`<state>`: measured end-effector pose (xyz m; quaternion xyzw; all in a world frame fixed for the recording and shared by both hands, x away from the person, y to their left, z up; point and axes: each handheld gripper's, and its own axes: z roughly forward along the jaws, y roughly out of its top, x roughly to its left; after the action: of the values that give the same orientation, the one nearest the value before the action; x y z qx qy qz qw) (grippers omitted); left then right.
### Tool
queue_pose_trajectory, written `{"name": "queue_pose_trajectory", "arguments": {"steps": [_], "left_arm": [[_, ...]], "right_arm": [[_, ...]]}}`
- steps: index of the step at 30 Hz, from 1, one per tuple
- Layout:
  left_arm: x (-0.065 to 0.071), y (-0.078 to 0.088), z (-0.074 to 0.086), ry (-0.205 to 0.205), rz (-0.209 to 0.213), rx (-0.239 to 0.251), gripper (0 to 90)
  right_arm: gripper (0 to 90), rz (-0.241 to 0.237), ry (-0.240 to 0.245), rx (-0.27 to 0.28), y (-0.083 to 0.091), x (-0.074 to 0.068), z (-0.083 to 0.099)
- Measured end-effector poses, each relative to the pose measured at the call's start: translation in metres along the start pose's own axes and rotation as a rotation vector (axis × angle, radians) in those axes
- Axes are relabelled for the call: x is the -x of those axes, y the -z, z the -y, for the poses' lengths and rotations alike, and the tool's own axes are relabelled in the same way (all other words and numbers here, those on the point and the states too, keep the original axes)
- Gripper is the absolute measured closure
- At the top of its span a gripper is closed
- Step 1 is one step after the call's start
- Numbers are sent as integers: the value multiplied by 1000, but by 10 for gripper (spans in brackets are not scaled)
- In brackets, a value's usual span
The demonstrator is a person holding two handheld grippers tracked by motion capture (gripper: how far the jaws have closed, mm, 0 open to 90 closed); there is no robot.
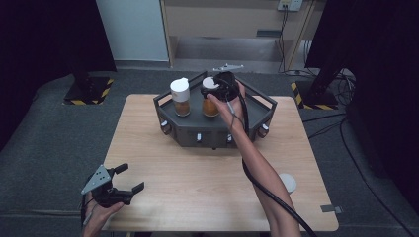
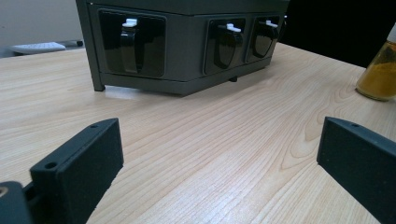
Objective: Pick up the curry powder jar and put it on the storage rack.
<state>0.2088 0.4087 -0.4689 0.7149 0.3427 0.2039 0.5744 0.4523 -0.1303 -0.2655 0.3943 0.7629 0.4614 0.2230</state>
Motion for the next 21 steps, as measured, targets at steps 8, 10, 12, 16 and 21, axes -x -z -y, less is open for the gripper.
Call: {"name": "queue_pose_trajectory", "arguments": {"steps": [8, 10, 12, 16, 21], "left_arm": [[0, 0, 0, 1, 0, 0, 0], [0, 0, 0, 1, 0, -1, 0], [0, 0, 0, 1, 0, 0, 0], [0, 0, 0, 0, 0, -1, 0], [0, 0, 0, -4, 2, -3, 0]], "right_arm": [[333, 2, -4, -9, -5, 2, 4], [333, 1, -7, -9, -6, 2, 5], [333, 0, -8, -11, -7, 2, 6], [333, 1, -11, -2, -8, 2, 9], [229, -14, -19, 12, -6, 5, 13]]}}
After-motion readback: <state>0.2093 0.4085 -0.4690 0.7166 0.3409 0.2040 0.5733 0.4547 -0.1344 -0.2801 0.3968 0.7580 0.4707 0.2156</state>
